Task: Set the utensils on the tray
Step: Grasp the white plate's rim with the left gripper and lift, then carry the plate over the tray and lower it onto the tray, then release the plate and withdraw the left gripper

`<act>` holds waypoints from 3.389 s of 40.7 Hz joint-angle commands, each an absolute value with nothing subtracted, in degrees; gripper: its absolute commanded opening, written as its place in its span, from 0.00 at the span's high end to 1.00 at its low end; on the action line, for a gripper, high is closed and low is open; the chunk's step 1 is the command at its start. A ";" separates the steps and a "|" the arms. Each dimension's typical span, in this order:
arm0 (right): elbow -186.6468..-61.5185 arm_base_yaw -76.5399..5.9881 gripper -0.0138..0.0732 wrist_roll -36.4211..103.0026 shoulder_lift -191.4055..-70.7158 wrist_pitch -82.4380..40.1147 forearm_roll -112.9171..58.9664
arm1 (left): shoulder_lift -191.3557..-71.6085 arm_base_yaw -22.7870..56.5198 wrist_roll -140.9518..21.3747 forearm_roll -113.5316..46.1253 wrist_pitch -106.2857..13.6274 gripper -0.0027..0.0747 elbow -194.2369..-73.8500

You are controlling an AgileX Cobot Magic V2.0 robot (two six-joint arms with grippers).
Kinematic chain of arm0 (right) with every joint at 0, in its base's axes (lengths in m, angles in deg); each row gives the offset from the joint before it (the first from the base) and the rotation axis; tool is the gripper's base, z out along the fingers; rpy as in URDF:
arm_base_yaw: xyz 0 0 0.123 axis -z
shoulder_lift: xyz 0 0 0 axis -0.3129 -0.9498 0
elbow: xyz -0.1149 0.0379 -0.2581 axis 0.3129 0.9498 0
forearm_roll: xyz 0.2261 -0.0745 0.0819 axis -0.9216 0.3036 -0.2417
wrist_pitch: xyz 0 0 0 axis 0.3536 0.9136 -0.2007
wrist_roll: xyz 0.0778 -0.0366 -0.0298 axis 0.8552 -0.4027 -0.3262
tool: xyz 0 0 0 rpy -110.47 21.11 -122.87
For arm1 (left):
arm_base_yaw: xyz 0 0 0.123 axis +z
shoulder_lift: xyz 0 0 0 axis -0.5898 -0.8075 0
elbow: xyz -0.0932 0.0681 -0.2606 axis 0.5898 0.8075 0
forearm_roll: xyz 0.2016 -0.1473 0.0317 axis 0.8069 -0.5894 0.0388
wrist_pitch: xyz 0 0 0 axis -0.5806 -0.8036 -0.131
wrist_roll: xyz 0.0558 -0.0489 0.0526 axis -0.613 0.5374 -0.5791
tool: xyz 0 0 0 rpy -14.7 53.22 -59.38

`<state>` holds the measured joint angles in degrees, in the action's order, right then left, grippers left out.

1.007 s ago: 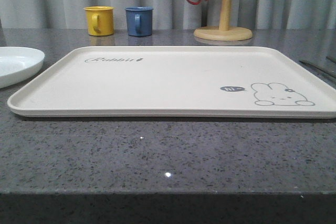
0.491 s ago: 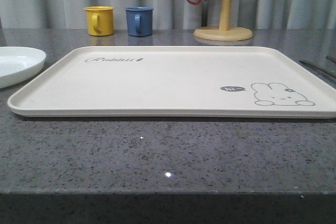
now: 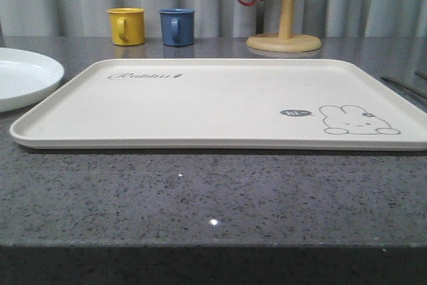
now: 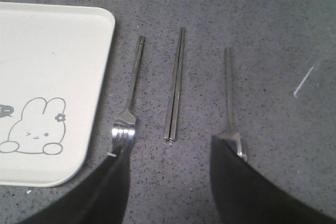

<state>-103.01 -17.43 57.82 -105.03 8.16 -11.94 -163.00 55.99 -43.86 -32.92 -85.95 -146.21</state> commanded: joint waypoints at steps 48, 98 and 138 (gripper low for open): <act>-104.90 -17.25 0.41 57.83 -105.72 4.34 -11.94 | -169.80 25.85 -44.00 -40.69 -84.35 0.99 -155.91; -104.90 -17.25 0.41 57.83 -105.72 4.34 -11.94 | -138.09 14.03 -43.07 -23.09 -87.56 0.42 -148.70; -104.90 -17.25 0.41 57.83 -105.72 4.34 -11.94 | -107.65 11.59 -32.84 -12.18 -78.83 0.42 -127.90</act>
